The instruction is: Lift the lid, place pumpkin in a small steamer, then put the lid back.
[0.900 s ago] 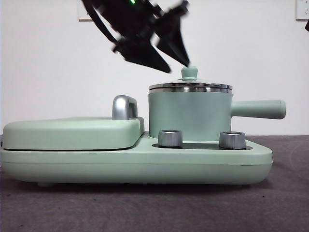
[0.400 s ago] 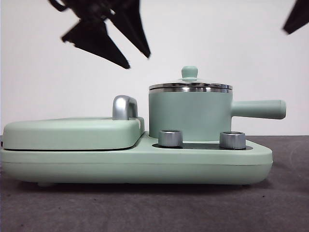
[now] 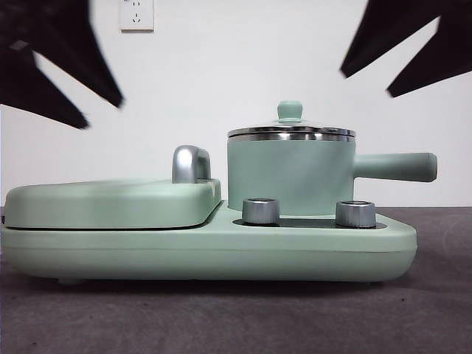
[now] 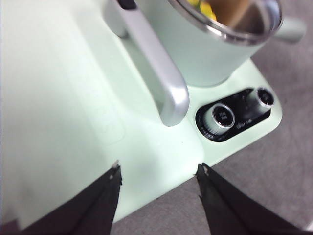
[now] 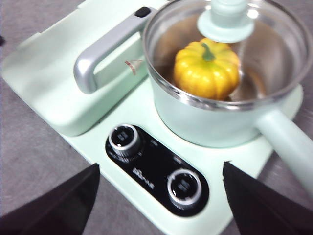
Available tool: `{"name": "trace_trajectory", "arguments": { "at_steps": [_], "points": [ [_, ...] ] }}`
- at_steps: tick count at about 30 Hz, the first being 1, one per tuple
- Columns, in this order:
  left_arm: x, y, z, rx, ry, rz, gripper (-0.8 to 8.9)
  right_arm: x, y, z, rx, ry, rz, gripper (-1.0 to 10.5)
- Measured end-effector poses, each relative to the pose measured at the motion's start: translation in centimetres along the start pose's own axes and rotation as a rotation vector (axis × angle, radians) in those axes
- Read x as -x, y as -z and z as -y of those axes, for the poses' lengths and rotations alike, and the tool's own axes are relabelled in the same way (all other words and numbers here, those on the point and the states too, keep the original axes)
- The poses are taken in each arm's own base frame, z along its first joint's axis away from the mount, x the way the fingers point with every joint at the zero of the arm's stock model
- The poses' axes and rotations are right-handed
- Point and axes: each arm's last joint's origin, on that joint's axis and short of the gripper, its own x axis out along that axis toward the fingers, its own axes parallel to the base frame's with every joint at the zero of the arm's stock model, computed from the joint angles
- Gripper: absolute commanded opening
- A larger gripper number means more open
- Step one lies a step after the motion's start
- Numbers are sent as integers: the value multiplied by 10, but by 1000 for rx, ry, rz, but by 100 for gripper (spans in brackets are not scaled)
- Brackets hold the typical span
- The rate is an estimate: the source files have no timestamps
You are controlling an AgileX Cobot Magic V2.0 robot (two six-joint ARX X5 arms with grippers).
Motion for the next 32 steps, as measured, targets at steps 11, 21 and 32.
{"name": "trace_trajectory", "arguments": {
  "at_steps": [11, 21, 32],
  "points": [
    [40, 8, 2, -18, 2, 158, 20, -6, -2, 0, -4, -20, 0, 38],
    [42, 9, 2, -18, 1, 154, 7, -5, -6, -2, 5, -65, 44, 22],
    [47, 14, -2, -130, -35, 181, 7, -5, -8, -2, 9, -67, 70, 22]
  ]
}}
